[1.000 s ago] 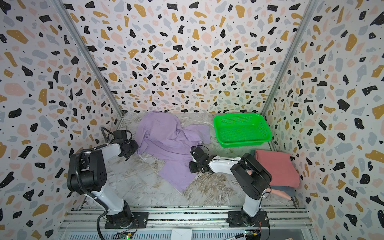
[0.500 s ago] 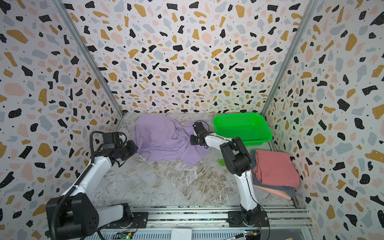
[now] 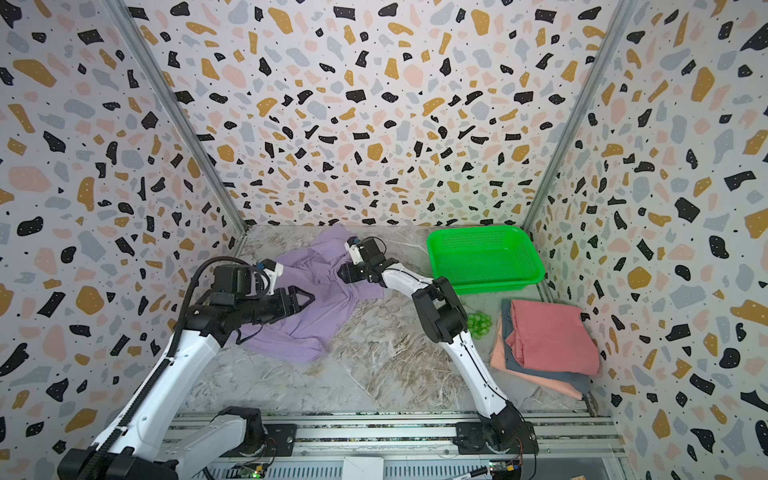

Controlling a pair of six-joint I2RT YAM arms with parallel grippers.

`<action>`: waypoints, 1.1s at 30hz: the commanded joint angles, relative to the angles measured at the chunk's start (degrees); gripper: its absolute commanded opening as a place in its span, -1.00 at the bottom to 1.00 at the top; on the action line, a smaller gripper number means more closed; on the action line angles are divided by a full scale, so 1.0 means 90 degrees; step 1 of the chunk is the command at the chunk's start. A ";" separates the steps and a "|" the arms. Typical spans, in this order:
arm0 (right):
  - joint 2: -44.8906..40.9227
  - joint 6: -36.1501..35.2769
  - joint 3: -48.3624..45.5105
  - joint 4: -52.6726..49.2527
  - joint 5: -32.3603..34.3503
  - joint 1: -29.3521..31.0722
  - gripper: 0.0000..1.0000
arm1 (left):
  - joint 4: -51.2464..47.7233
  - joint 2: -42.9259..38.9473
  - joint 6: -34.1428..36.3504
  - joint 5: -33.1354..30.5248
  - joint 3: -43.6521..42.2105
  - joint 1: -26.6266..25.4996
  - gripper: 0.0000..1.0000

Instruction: Fold and stack the t-shirts

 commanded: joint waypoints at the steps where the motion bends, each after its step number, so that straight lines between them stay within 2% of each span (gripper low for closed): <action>1: -0.1727 0.0100 -0.1098 0.0663 0.0213 -0.0531 0.31 | 0.0403 0.0676 0.0252 -0.1067 0.0383 0.0008 0.64; 4: -0.2845 0.0039 -0.2263 0.0470 0.0324 -0.0585 0.37 | 0.0590 0.1588 0.0410 -0.2271 0.0694 0.0065 0.67; 7: -0.3917 0.0192 -0.3558 0.0340 0.0413 -0.0568 0.38 | 0.0670 0.2577 0.0373 -0.2627 0.0986 0.0285 0.66; 10: -0.5075 0.0476 -0.4675 0.0187 0.0698 -0.0565 0.38 | 0.0921 0.3191 0.0172 -0.3031 0.0953 0.0334 0.67; 13: -0.6187 0.0638 -0.5342 -0.0129 0.1101 -0.0594 0.42 | 0.1324 0.3342 -0.0280 -0.3292 0.0482 0.0369 0.78; 16: -0.7067 0.0577 -0.5562 -0.0600 0.1385 -0.0726 0.44 | 0.1717 0.3196 -0.0665 -0.3483 -0.0175 0.0369 0.81; 21: -0.7966 0.0351 -0.5870 -0.1057 0.1381 -0.1111 0.36 | 0.2118 0.3143 -0.1362 -0.3060 -0.1077 0.0214 0.80; 24: -0.8176 0.0199 -0.6060 -0.1055 0.0975 -0.1390 0.33 | 0.2196 0.3184 -0.1988 -0.3040 -0.1218 -0.0391 0.80; 27: -0.8252 0.0072 -0.6099 -0.1128 0.0450 -0.1561 0.32 | 0.2635 0.3333 -0.3066 -0.2652 -0.1058 -0.1410 0.79; 30: -0.8482 -0.0056 -0.6268 -0.1124 0.0325 -0.1602 0.32 | 0.3358 0.3851 -0.4051 -0.2237 -0.0243 -0.2487 0.79; 33: -0.8784 -0.0215 -0.6466 -0.1165 0.0060 -0.1785 0.32 | 0.3674 0.4307 -0.4629 -0.2482 0.1028 -0.3103 0.78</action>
